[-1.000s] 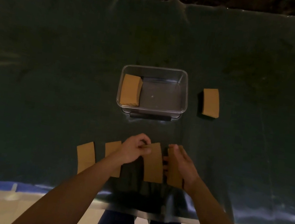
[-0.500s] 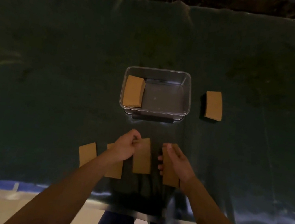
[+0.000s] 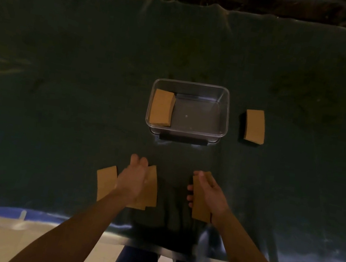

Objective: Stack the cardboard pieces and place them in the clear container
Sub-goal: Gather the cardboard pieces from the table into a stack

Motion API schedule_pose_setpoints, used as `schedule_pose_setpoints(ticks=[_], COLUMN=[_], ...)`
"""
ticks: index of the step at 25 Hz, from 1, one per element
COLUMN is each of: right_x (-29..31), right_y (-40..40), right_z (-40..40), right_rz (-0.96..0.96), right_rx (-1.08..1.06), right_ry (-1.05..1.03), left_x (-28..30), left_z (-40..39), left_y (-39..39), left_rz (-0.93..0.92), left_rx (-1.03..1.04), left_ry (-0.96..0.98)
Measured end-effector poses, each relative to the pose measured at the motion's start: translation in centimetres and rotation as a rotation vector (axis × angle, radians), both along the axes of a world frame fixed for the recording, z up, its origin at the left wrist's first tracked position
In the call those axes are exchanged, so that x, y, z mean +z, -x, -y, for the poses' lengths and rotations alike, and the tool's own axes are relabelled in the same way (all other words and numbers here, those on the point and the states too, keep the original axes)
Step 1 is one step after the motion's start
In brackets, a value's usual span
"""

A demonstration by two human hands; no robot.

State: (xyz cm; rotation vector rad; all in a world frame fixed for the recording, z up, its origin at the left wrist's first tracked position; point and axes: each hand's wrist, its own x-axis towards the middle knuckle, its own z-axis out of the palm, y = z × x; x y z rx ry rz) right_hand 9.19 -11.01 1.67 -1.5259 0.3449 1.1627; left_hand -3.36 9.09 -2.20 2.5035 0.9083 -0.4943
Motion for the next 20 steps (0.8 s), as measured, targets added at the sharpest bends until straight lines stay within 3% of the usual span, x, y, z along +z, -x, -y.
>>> schedule_pose_setpoints(ticks=[3, 4, 8, 10, 13, 15, 20], right_x=[0.1, 0.0, 0.1, 0.5, 1.4, 1.9, 2.9], right_y=[0.0, 0.1, 0.7, 0.9, 1.2, 1.4, 2.2], right_z=[0.0, 0.0, -0.6, -0.9, -1.1, -1.3, -2.2], right_rz=[0.011, 0.011, -0.016, -0.058, -0.215, -0.306, -0.398], right_rx=[-0.006, -0.007, 0.028, 0.126, 0.168, 0.161, 0.109], right_ry=[-0.002, -0.006, -0.042, -0.025, -0.033, -0.168, -0.260], left_x=[0.9, 1.5, 4.7, 6.0, 6.7, 7.0, 6.7], left_z=[0.1, 0.0, -0.1, 0.7, 1.9, 2.4, 2.6], left_y=[-0.2, -0.4, -2.3, -3.1, -4.0, -4.2, -4.0], left_rz=[-0.018, -0.035, 0.001, 0.064, 0.171, 0.218, 0.308], left_rx=[-0.113, -0.127, 0.150, 0.250, 0.299, 0.327, 0.192], left_ry=[-0.164, -0.099, 0.734, 0.963, 1.031, 1.032, 0.883])
